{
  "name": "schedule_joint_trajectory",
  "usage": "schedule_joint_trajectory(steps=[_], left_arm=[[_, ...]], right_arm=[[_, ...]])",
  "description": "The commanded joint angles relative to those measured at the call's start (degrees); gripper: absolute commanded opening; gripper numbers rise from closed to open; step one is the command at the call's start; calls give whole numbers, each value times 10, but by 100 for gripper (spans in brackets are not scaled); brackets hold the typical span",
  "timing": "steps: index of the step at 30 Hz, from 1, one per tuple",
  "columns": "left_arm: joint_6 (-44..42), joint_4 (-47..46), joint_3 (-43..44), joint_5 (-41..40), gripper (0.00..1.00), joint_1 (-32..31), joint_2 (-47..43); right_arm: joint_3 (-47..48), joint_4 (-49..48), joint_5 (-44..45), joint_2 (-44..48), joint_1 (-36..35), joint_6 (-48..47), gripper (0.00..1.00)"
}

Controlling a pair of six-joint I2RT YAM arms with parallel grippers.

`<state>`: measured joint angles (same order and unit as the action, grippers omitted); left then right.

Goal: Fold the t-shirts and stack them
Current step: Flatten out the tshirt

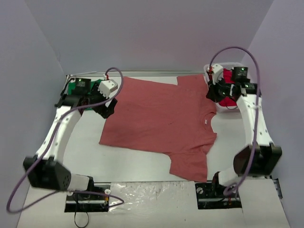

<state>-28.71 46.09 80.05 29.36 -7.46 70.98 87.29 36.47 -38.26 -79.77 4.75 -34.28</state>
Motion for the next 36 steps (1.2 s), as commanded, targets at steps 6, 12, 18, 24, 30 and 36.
schedule_joint_trajectory(steps=[6,12,18,24,30,36], left_arm=[[89,-172,-16,-55,81,3,178],[110,-202,4,-57,81,3,234],[116,-237,-45,-66,82,3,207],[108,-224,-41,-77,82,5,199],[111,-227,-48,-79,82,7,182],[119,-238,-74,-87,83,11,159]], right_arm=[[22,-60,129,-199,-88,20,0],[147,-58,187,-361,-123,52,0],[263,-39,226,-490,-126,71,0],[307,-38,267,-552,-130,99,0],[334,-30,286,-595,-139,103,0],[414,-5,287,-673,-155,97,0]])
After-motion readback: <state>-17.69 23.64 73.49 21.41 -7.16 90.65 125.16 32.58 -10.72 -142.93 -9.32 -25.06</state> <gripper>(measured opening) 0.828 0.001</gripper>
